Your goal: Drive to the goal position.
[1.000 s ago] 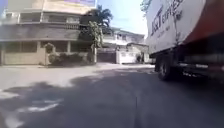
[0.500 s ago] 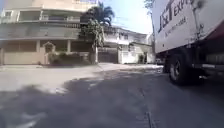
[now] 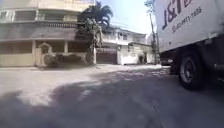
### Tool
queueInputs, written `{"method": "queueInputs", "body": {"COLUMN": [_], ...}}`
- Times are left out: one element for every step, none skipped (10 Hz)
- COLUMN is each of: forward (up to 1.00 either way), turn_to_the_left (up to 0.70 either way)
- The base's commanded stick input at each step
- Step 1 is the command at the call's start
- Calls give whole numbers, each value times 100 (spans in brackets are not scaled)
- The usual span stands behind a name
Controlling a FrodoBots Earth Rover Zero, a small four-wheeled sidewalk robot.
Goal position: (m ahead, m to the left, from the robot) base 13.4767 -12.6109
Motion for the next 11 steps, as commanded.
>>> {"method": "queueInputs", "body": {"forward": [100,100,100,100,100,100,100,100,100,100,100], "turn_to_the_left": [-30,-22,-14,-6,0,0,0,0,0,0,-1]}}
